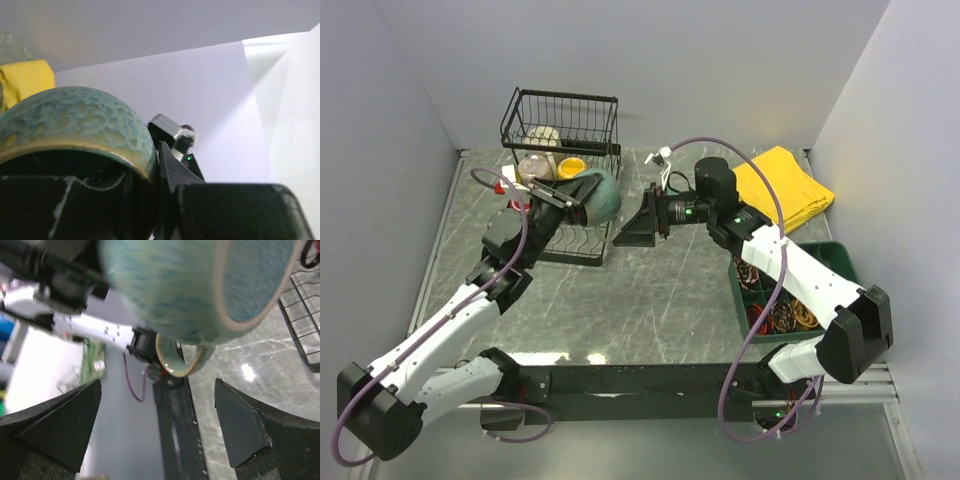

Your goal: Load the cups into the dish rack

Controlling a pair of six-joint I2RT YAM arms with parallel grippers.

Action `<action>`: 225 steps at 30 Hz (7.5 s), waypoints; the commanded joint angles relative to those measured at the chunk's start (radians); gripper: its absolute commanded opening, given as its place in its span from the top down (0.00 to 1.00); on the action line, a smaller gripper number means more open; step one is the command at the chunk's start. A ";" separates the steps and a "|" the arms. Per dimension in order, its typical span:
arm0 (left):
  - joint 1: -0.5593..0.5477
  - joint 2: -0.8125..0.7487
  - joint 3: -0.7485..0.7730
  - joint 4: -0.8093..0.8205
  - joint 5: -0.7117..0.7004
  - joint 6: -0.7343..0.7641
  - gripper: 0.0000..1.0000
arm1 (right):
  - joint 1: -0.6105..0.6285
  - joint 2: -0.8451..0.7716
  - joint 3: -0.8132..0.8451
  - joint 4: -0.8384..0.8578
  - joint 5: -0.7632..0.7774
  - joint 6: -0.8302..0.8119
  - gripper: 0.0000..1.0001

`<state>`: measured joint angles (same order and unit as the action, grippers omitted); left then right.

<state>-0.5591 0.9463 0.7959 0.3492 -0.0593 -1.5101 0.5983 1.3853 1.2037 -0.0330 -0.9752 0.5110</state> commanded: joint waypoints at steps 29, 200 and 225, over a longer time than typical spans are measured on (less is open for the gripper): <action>-0.136 0.016 0.071 0.386 -0.185 -0.002 0.99 | 0.024 0.149 -0.067 1.006 0.020 0.813 1.00; -0.134 -0.572 -0.317 -0.601 -0.036 0.436 0.04 | -0.413 0.736 0.663 -0.510 0.443 -0.454 0.20; -0.134 -0.550 -0.389 -0.474 0.006 0.349 0.04 | -0.364 1.005 0.901 -0.616 0.520 -0.459 0.63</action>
<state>-0.6918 0.4072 0.4255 -0.2131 -0.0822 -1.1221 0.2203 2.3775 2.0411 -0.6518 -0.4561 0.0395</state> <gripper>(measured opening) 0.967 0.404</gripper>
